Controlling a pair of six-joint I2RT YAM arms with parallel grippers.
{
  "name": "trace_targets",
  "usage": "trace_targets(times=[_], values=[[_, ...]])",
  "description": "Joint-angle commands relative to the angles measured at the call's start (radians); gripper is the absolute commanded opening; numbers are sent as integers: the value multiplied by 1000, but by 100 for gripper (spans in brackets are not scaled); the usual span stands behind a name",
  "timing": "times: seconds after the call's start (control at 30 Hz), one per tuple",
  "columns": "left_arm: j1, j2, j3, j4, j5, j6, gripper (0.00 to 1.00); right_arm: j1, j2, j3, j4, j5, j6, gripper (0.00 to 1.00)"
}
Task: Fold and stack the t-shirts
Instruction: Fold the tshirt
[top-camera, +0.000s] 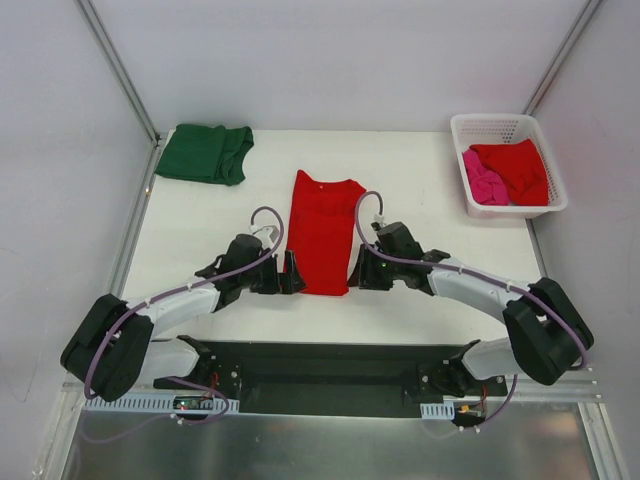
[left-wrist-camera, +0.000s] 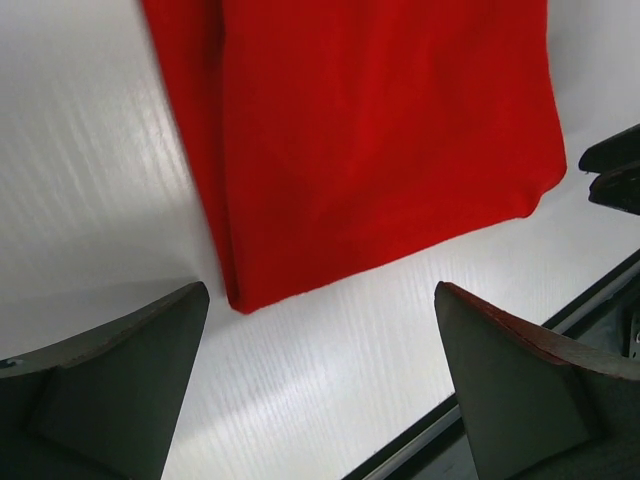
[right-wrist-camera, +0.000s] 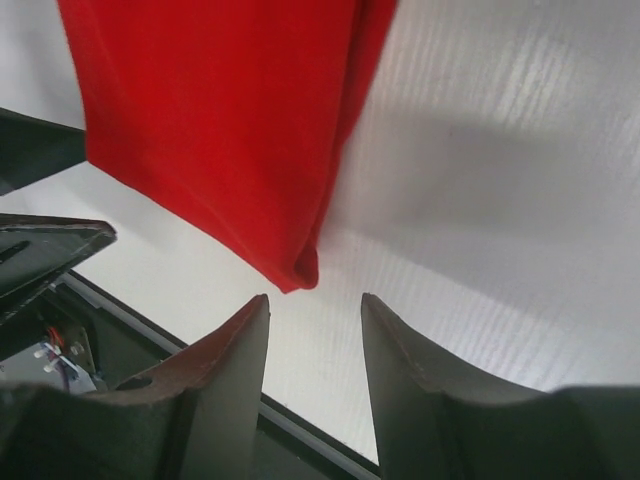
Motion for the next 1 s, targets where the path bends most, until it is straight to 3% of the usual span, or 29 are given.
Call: trace_targets(times=[0.0, 0.4, 0.63, 0.97], values=[[2, 69, -1, 4, 23, 39, 99, 14, -56, -28, 90, 8, 87, 45], [3, 92, 6, 6, 45, 56, 99, 34, -38, -88, 162, 12, 163, 51], [2, 91, 1, 6, 46, 62, 99, 57, 40, -118, 292, -9, 232, 51], [5, 94, -1, 6, 57, 67, 99, 110, 149, -95, 347, 40, 266, 51]])
